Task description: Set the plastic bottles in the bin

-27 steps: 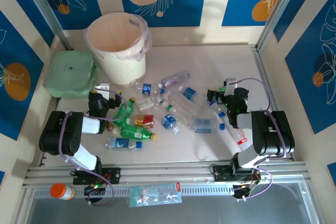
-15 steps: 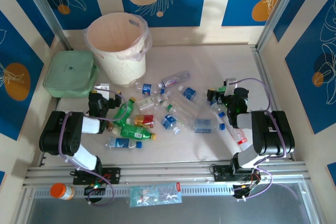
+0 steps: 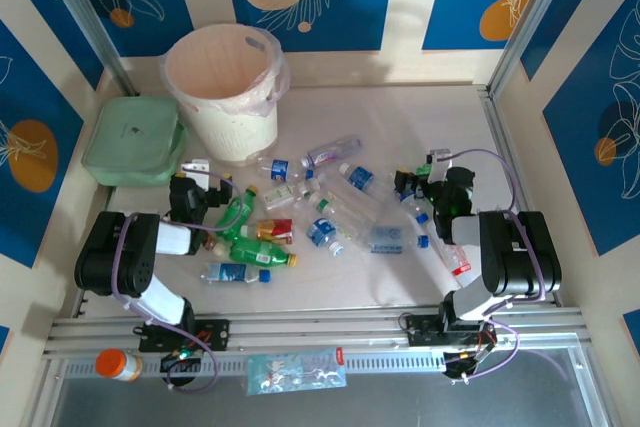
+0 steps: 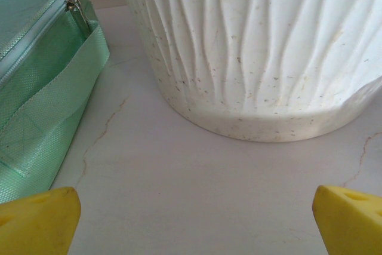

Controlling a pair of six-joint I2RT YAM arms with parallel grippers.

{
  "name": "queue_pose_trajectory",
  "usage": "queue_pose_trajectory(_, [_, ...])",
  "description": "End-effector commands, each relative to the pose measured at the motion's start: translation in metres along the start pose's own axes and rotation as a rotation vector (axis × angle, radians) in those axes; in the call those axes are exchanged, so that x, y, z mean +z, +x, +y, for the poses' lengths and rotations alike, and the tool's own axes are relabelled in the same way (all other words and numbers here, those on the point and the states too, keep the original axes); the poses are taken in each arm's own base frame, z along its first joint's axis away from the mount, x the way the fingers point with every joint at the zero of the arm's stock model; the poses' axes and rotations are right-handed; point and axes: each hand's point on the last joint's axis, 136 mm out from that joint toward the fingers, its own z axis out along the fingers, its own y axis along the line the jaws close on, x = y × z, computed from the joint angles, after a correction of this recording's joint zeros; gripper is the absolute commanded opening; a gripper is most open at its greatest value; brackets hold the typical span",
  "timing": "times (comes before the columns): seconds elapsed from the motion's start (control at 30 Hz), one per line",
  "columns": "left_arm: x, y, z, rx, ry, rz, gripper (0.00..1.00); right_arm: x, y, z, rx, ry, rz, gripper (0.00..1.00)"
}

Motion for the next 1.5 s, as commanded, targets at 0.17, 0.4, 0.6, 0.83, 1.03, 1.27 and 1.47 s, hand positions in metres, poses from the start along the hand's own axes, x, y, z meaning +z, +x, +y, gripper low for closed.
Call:
queue_pose_trajectory(0.17, [-0.015,-0.024,-0.008,0.043,0.021,-0.067,0.99,-0.015,-0.032,0.008,-0.002,-0.017,-0.015,0.99])
queue_pose_trajectory(0.4, [-0.062,-0.078,0.007,0.008,-0.112,-0.255,0.99,-0.058,-0.098,0.061,-0.162,-0.054,-0.143,0.99])
queue_pose_trajectory(0.6, [-0.118,-0.121,-0.032,-0.131,0.109,-0.403,0.99,-0.121,-0.135,0.181,-0.379,-0.358,-0.222,0.99])
queue_pose_trajectory(0.83, [-0.203,-0.141,-0.053,-0.382,0.290,-0.320,0.99,-0.217,-0.164,0.264,-0.347,-0.581,-0.246,0.99])
queue_pose_trajectory(1.03, [-0.263,-0.104,-0.023,-0.527,0.215,0.064,0.99,-0.242,-0.150,0.238,0.122,-0.589,0.149,0.99])
queue_pose_trajectory(1.27, [-0.294,-0.080,-0.011,-0.669,0.184,0.214,0.99,-0.207,-0.091,0.217,0.259,-0.453,0.530,0.99])
queue_pose_trajectory(1.47, [-0.288,-0.020,-0.036,-0.614,0.134,0.608,0.99,-0.193,-0.022,0.220,0.057,-0.358,0.800,0.86])
